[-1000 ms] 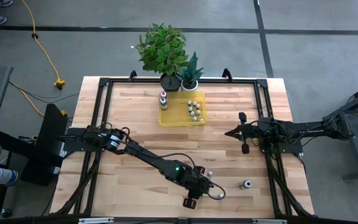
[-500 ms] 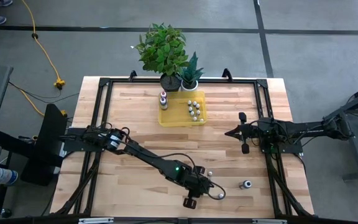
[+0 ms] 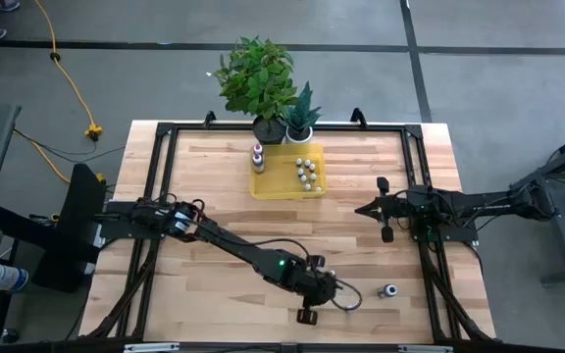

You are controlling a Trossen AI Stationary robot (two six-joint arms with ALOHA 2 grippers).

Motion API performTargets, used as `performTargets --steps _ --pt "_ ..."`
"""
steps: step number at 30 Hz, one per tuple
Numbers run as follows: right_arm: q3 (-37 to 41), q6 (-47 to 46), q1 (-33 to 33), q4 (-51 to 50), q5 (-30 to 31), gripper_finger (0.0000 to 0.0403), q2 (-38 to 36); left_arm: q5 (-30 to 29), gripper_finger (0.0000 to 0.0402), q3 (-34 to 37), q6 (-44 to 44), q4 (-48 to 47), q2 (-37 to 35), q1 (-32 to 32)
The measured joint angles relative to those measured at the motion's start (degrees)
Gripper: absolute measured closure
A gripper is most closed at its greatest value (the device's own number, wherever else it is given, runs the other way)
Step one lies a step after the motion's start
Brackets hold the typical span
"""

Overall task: Pick & Place food coloring
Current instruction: Put the left small green food coloring bottle into the yellow bin

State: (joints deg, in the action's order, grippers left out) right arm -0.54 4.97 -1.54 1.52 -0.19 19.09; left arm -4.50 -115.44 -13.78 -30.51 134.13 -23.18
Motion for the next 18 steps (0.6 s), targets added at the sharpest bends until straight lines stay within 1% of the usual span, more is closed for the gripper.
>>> performTargets --steps 4,7,14,18 --pt "0.0 0.0 0.0 0.0 0.0 0.0402 0.0 -4.6 0.0367 -6.0 -1.8 -6.8 0.0 0.7" --pt "0.0 0.0 0.0 0.0 0.0 0.0402 0.0 -6.8 0.0367 -10.2 -3.0 -10.1 0.0 1.4" --pt "0.0 0.0 0.0 0.0 0.0 0.0402 0.0 -9.6 0.0367 -17.7 -5.2 -17.2 0.0 3.8" --pt "0.0 0.0 0.0 0.0 0.0 0.0402 0.0 -10.1 0.0367 -19.2 -6.3 -19.9 -0.6 5.8"
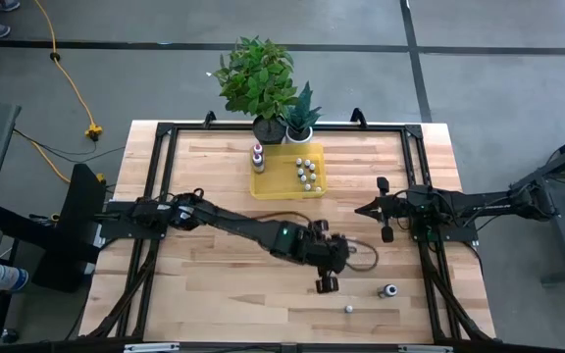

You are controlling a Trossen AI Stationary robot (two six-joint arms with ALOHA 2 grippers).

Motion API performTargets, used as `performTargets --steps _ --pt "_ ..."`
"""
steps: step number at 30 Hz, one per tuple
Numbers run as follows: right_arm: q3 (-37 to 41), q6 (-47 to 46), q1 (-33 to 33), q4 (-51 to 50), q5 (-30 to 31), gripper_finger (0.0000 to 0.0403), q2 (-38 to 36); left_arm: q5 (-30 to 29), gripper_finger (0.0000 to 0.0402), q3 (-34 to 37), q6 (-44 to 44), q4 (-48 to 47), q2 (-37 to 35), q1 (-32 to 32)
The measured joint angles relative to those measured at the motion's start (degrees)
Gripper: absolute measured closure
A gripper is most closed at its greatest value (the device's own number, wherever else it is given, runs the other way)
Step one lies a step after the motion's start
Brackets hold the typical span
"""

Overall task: Pick & Place food coloring
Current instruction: Put the left small green food coloring bottle into the yellow bin

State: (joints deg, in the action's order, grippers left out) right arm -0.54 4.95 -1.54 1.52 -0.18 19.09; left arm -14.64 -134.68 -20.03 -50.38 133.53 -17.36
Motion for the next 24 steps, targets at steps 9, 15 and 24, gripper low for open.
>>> performTargets --steps 9,15,24 --pt "0.0 0.0 0.0 0.0 0.0 0.0402 0.0 -6.4 0.0367 0.2 -0.4 -9.2 -4.1 4.3" --pt "0.0 0.0 0.0 0.0 0.0 0.0402 0.1 -9.2 0.0367 0.1 -0.5 -13.9 -6.9 8.1" --pt "0.0 0.0 0.0 0.0 0.0 0.0402 0.4 -8.9 0.0367 17.9 3.3 -5.3 -17.9 14.4"
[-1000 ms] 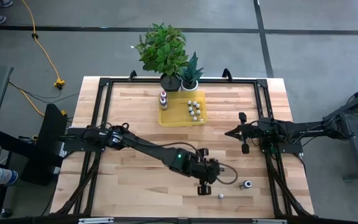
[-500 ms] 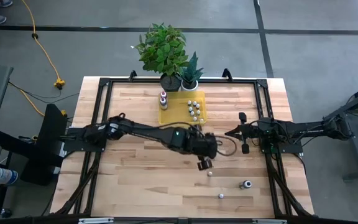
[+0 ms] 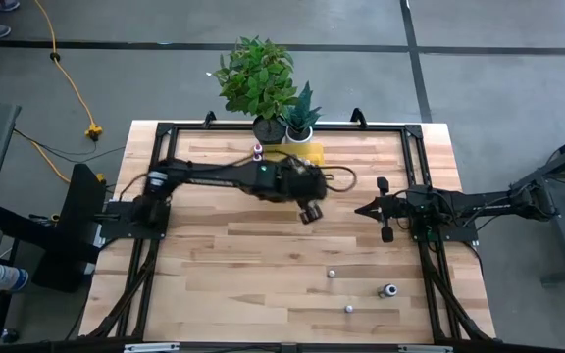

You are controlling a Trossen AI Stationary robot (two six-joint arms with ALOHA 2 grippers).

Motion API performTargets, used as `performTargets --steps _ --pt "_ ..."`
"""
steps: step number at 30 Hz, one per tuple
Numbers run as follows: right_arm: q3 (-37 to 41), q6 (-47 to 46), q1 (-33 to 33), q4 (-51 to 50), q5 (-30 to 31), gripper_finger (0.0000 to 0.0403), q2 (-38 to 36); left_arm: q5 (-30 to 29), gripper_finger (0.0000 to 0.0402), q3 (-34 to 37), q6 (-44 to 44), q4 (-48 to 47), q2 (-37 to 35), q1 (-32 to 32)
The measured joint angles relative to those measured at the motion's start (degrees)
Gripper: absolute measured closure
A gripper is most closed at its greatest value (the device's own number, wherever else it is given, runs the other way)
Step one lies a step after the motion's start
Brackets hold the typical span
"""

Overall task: Pick & Place food coloring
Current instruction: Put the left small green food coloring bottle into the yellow bin

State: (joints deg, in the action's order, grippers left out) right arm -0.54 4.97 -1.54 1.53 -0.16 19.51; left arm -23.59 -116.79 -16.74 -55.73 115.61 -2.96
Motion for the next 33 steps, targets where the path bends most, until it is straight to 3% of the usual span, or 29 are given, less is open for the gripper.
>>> performTargets --steps 7,12,22,33 --pt "0.0 0.0 0.0 0.0 0.0 0.0402 0.0 5.2 0.0366 31.1 5.6 28.1 -14.6 3.8" --pt "0.0 0.0 0.0 0.0 0.0 0.0402 0.0 9.9 0.0366 42.6 6.1 36.8 -18.2 7.4" --pt "0.0 0.0 0.0 0.0 0.0 0.0402 0.0 17.1 0.0366 45.7 12.3 39.1 -17.1 14.5" --pt "0.0 0.0 0.0 0.0 0.0 0.0402 0.0 21.8 0.0366 45.7 14.2 39.5 -12.0 17.2"
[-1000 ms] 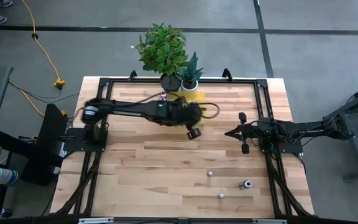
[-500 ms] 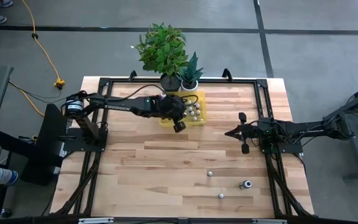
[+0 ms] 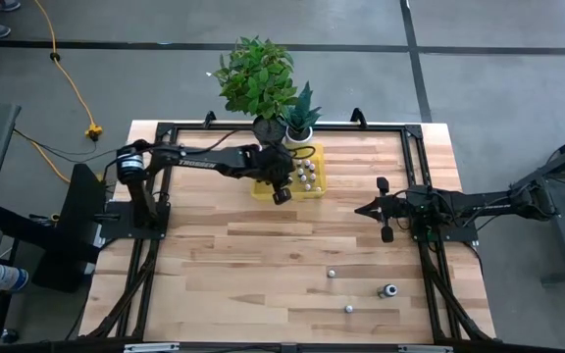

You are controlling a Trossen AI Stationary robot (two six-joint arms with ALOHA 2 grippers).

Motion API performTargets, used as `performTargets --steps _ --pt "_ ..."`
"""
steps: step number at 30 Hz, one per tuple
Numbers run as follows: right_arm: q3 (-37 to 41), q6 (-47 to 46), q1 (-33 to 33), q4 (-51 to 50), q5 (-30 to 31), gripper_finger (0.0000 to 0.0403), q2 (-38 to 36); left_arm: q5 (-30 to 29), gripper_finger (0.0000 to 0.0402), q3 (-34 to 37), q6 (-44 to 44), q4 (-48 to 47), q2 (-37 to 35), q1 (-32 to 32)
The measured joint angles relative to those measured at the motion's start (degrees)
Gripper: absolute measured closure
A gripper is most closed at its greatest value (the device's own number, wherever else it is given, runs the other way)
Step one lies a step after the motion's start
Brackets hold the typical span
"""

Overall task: Pick & Place food coloring
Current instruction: Put the left small green food coloring bottle into the yellow bin

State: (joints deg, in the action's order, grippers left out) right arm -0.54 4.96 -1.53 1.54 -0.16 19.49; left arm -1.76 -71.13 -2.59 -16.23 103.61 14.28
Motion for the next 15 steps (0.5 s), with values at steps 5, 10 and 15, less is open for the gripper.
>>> performTargets --steps 5,10,15 --pt "0.0 0.0 0.0 0.0 0.0 0.0402 0.0 0.2 0.0366 0.0 1.2 1.6 2.9 0.0" --pt "0.0 0.0 0.0 0.0 0.0 0.0402 0.0 1.4 0.0366 -0.9 1.3 4.5 5.4 0.0" --pt "0.0 0.0 0.0 0.0 0.0 0.0402 0.0 1.4 0.0366 -3.8 1.3 4.6 8.0 0.0"
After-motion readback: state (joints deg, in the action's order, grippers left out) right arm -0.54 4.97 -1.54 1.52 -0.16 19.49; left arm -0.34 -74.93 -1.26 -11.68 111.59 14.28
